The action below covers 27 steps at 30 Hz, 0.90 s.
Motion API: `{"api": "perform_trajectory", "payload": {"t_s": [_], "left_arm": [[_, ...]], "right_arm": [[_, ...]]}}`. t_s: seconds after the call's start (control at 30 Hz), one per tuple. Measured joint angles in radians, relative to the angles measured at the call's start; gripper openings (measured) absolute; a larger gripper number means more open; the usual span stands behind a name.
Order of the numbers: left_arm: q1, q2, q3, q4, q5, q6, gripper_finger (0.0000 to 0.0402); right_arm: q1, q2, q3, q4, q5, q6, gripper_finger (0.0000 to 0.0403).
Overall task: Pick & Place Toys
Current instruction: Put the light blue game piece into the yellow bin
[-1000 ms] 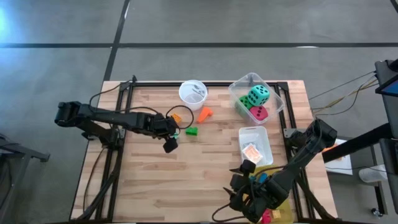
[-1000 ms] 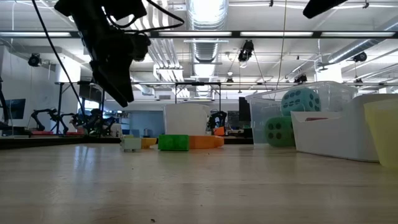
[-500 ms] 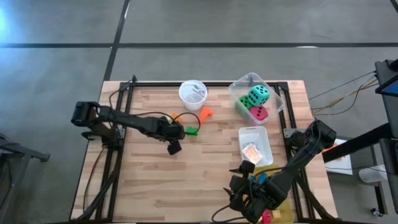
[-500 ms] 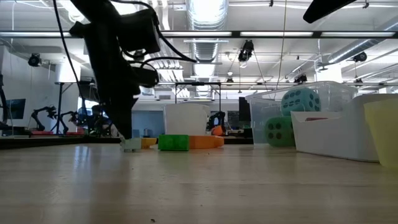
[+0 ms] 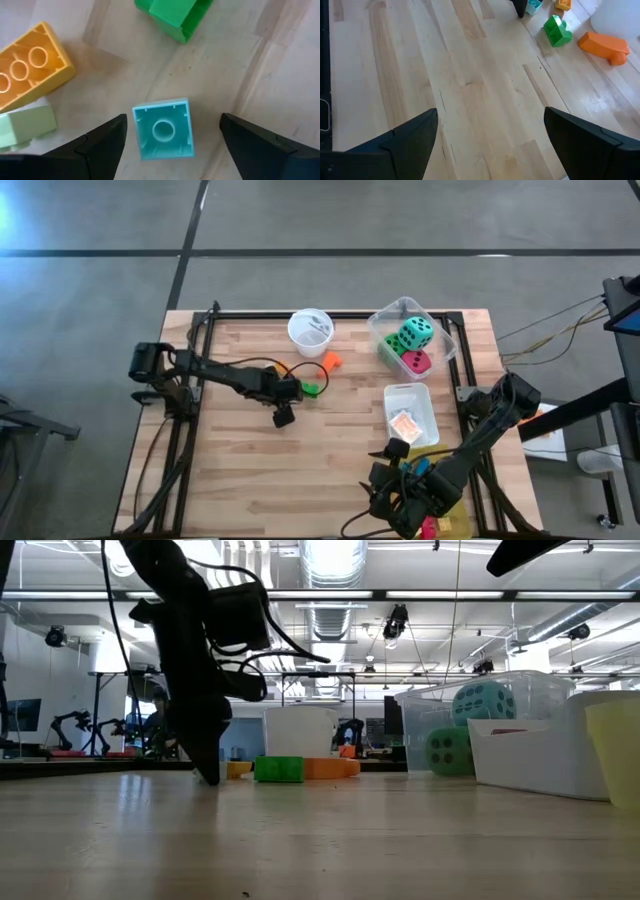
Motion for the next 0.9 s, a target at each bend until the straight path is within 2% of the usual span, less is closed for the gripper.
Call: {"api": "perform_trajectory", "payload": {"t_s": [0.13,0.33,0.4,0.63,0.8,0.9], "left_arm": [[0.003,0.0,0.0,0.003,0.033,0.0,0.0284],[0.003,0.001,-0.001,0.008,0.068,-0.039,0.0162],[0.004,0.0,-0.001,0.005,0.074,-0.055,0.0133],[0.005,-0.002,-0.001,0.004,0.128,-0.119,0.0134],[-0.008,-0.027,0.014,-0.01,0.326,-0.205,0.0134],[-0.053,-0.09,0.026,0.044,0.388,-0.256,0.0134]], "right_arm": [[0.0,0.0,0.0,0.0,0.0,0.0,0.0354],[0.0,0.0,0.0,0.0,0.0,0.0,0.0354],[0.0,0.0,0.0,0.0,0.0,0.0,0.0354],[0.0,0.0,0.0,0.0,0.0,0.0,0.0354],[0.0,0.0,0.0,0.002,0.014,-0.013,0.0354],[0.0,0.0,0.0,0.018,0.059,-0.069,0.0354]]}}
